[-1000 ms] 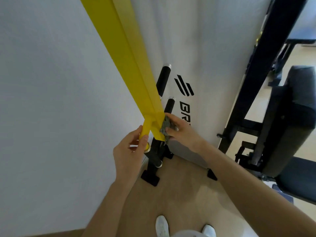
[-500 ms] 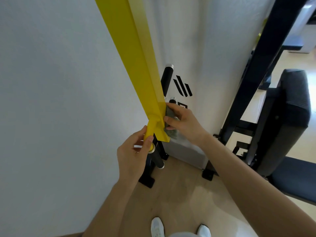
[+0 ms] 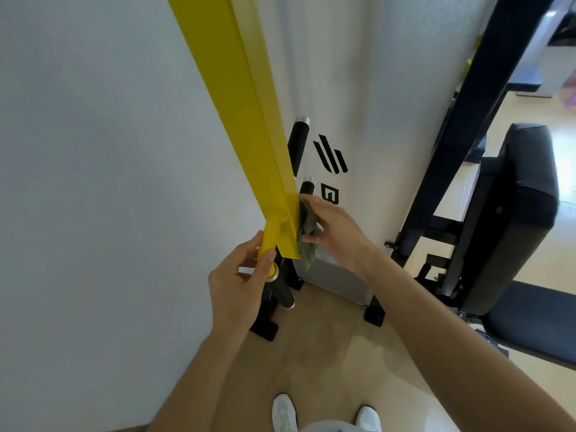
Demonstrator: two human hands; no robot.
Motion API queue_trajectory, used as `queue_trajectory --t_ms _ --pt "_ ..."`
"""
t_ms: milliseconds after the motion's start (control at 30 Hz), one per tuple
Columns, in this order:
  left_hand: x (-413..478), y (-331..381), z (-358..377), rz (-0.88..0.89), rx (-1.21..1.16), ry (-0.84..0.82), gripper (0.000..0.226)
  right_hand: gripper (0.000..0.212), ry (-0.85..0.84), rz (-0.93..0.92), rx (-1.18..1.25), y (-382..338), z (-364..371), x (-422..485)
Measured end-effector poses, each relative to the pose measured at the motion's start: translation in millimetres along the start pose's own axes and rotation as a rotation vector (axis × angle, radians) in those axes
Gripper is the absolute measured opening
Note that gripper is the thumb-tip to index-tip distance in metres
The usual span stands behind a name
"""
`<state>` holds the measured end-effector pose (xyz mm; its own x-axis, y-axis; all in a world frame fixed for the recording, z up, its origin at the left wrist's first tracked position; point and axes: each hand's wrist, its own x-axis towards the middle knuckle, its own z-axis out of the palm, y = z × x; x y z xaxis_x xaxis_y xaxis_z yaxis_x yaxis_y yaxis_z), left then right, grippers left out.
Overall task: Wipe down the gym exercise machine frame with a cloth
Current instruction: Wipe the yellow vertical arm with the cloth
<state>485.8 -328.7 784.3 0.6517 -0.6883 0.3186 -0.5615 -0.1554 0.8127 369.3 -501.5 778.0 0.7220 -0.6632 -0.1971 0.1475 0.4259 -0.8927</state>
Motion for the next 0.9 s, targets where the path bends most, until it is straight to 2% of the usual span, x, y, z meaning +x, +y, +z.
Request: queue_trajectory --t_ms 133,267,400,500,567,700,900 --pt "-1.1 -0.3 1.0 -0.013 -0.012 0.006 0.038 0.029 -0.004 -0.022 0.090 -10.4 6.1 -4.8" --pt "0.6 -0.8 0.9 -0.010 0.015 0.009 0.038 0.038 0.009 0.071 0.153 13.8 -0.5 -4.7" --pt "-0.1 -0.5 0.5 -0.014 0.021 0.017 0.042 0.038 0.200 0.074 0.182 41.4 5.1 -6.2" --pt "-0.1 -1.8 0.5 -0.006 0.017 0.014 0.043 0.034 0.400 0.069 0.329 57.5 20.1 -14.0" --pt "1.1 -0.8 0.9 0.001 0.015 0.015 0.042 0.029 0.446 0.118 0.464 62.6 28.8 -20.1" --pt "4.7 1.5 0.9 0.002 0.021 0.006 0.043 0.027 0.385 0.206 0.653 49.4 37.9 -26.6" --pt "5.7 4.0 4.5 -0.015 0.007 0.023 0.044 0.032 0.206 0.078 0.679 19.0 40.2 -26.9"
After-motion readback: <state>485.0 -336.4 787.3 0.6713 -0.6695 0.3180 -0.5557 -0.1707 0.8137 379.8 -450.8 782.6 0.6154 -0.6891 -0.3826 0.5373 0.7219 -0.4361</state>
